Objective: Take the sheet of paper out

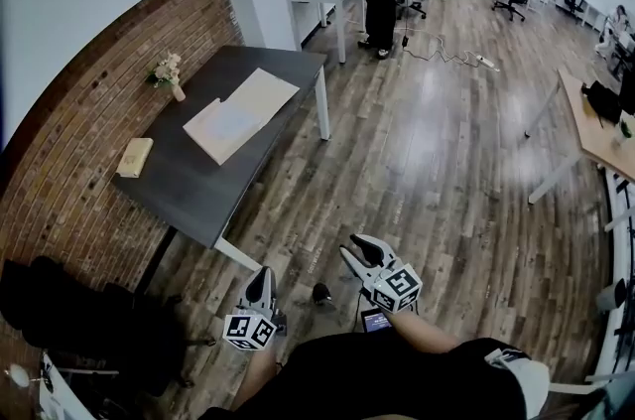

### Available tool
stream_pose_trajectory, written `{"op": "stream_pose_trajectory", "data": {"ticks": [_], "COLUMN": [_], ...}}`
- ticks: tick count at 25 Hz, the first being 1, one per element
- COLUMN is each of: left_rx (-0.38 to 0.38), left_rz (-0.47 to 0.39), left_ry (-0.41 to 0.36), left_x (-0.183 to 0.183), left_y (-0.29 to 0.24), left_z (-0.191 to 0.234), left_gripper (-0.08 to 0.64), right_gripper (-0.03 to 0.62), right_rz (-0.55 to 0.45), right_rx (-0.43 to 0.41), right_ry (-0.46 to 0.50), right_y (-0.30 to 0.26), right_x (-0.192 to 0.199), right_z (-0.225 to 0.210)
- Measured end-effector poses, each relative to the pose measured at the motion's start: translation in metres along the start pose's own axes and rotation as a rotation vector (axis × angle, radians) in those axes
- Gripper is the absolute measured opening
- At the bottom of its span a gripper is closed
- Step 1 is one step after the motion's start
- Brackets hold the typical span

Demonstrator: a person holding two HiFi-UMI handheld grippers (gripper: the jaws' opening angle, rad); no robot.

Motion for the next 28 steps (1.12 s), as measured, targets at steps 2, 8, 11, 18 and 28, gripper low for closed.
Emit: {"op": "stream_pose_trajectory", "data": {"ticks": [2,8,11,18,28], "left_rx": [0.013,0.085,0.111,0.147,0.115], "left_rz": [0.004,0.015,0.025,0.002,0.005], "left_ry": [0.013,0.013,0.018,0.06,0.089], "left_x": [-0.009,-0.055,-0.077,-0.1,-0.108], "left_y": [-0.026,-0.116,-0.153,-0.218,-0.286], "left_z": [0.016,0.063,0.091,0.149,0.202], "left_gripper": [-0.002,-0.002,-0.003,-0.003,-0.005], "right_gripper": [0.138,0.138,0.138,0.138,0.138], "right_rz": [0.01,0.031,0.028,0.057,0.083], "right_rx": [0.013,0.044,0.039,0.021,0.019], "right_ry": [-0.001,0.006,0.006,0.021,-0.003], "right_y": [-0.021,-0.103,-0.15,-0.236,-0.302], "right_x": [-0.001,-0.016,-0.023,-0.023,-0.007], "right_z": [-0.014,-0.066,-0.082,-0.112,-0.157]}}
Point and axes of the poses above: the fingertips, and each gripper's own axes: y backward along the fingers, z to its left, x out of its underside, the point moved 10 cm from there along y, backward along the fingers, and after that the axes turned 12 degrees about y, right-handed, at the moved point
